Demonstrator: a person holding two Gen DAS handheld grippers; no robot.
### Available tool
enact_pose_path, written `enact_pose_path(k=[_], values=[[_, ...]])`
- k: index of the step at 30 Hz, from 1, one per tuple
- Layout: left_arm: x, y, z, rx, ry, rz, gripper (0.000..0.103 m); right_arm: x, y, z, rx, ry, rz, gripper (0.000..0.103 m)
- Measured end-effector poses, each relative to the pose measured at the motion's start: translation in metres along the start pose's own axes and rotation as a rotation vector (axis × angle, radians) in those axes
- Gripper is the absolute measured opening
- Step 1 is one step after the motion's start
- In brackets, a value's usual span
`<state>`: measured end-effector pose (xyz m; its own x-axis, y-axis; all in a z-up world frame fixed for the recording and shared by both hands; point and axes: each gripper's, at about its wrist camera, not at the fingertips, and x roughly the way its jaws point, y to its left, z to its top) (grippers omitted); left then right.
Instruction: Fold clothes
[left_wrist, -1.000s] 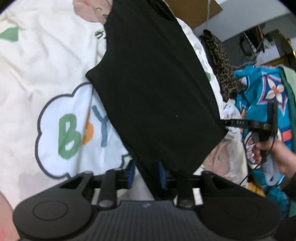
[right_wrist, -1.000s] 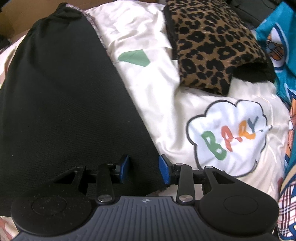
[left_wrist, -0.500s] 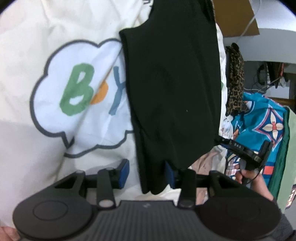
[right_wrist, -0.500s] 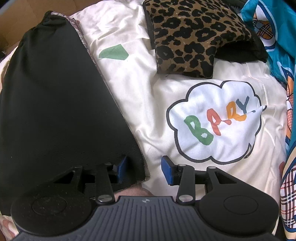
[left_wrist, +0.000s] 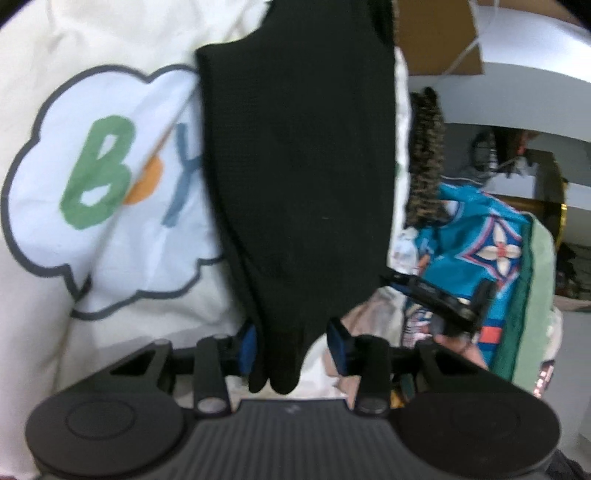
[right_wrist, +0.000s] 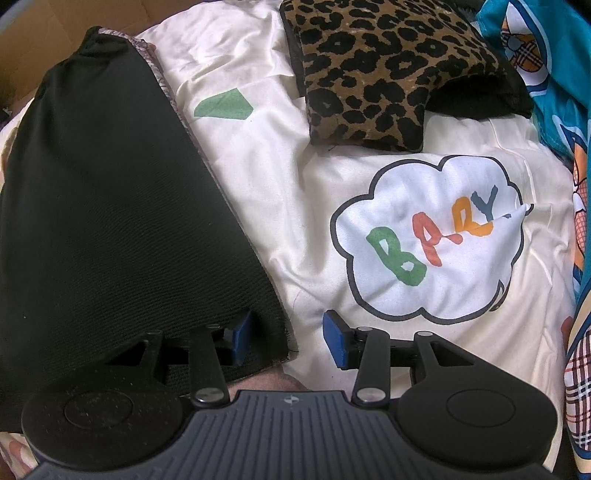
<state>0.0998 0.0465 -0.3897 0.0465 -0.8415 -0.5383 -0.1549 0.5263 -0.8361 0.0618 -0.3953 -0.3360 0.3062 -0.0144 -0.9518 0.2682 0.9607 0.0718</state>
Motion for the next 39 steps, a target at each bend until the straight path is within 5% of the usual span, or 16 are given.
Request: enact_pose_path(k=[7, 12, 15, 17, 28, 39], values=[[0.015, 0.007, -0.001, -0.002, 0.012, 0.044, 0.042, -0.015, 0.021, 0.006, 0.021, 0.001, 0.003, 0.049], [0.018, 0.017, -0.003, 0.015, -0.020, -0.002, 0.039, -0.012, 0.016, 0.006, 0.036, -0.003, 0.025, 0.050], [0.018, 0.022, -0.005, 0.004, -0.027, -0.008, 0.027, -0.002, 0.003, 0.010, 0.055, -0.003, 0.048, 0.050], [0.018, 0.024, -0.006, 0.006, -0.027, -0.001, 0.009, -0.002, -0.002, 0.011, 0.077, -0.001, 0.070, 0.050], [0.009, 0.020, -0.010, -0.009, -0.038, 0.041, 0.007, -0.005, -0.045, 0.049, 0.210, -0.005, 0.280, 0.057], [0.001, 0.010, -0.009, 0.018, -0.042, 0.100, 0.004, 0.004, -0.054, 0.047, 0.220, 0.044, 0.435, 0.056]])
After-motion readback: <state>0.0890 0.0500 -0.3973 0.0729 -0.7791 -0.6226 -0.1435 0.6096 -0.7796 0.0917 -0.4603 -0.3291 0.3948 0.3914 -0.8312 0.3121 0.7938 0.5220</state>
